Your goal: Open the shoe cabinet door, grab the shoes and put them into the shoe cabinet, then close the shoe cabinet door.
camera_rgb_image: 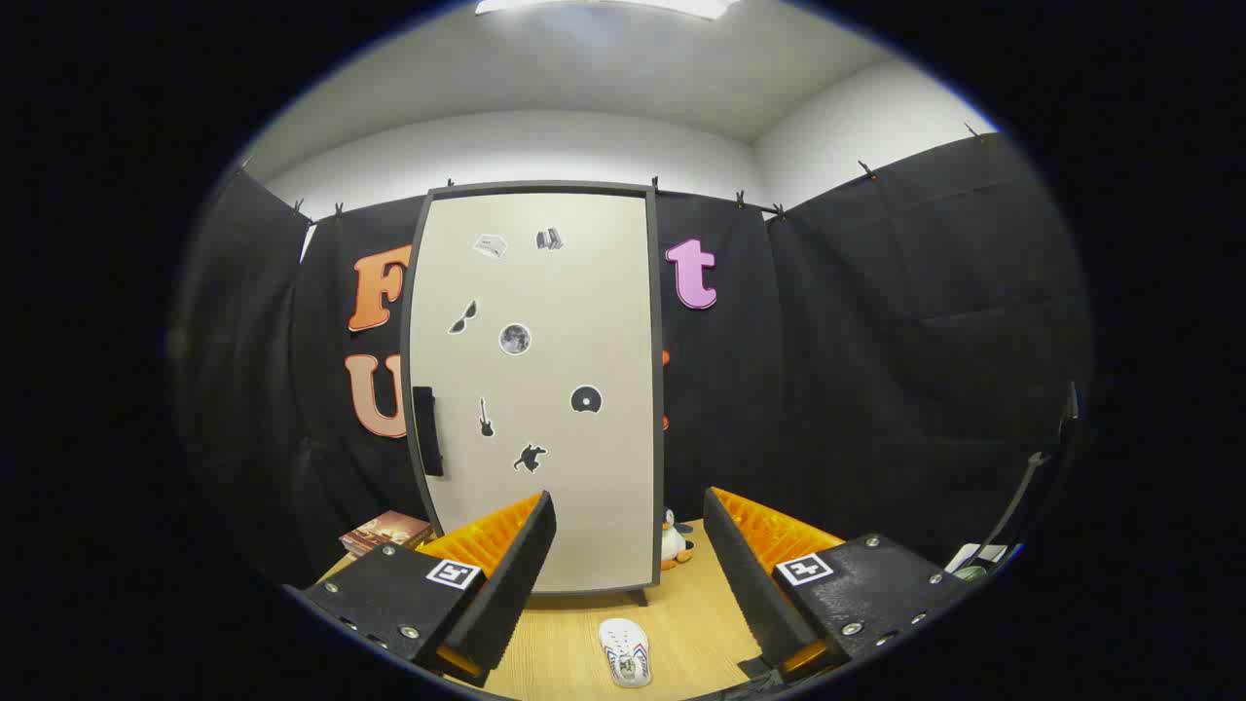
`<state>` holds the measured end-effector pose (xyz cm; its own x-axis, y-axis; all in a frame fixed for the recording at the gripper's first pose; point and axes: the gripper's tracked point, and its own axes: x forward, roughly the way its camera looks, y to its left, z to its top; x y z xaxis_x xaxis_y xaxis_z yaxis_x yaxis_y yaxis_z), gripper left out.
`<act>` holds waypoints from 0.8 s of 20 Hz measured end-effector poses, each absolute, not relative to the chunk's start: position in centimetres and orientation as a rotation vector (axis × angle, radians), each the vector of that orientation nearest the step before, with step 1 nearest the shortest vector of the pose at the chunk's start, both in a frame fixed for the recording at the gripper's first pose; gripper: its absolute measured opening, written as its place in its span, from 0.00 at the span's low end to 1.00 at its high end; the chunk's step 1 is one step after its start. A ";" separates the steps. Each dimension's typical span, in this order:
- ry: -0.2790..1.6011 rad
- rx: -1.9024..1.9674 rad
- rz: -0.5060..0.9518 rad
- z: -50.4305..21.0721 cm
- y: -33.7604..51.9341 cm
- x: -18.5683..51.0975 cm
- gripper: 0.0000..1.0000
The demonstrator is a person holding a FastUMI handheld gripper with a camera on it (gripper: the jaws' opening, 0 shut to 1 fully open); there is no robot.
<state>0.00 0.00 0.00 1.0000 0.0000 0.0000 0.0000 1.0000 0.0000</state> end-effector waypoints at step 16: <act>0.013 -0.003 0.067 -0.7 4.9 1.4 0.95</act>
<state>1.43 4.85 -0.72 0.9977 0.0670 -0.0132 -0.0670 0.9977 -0.0030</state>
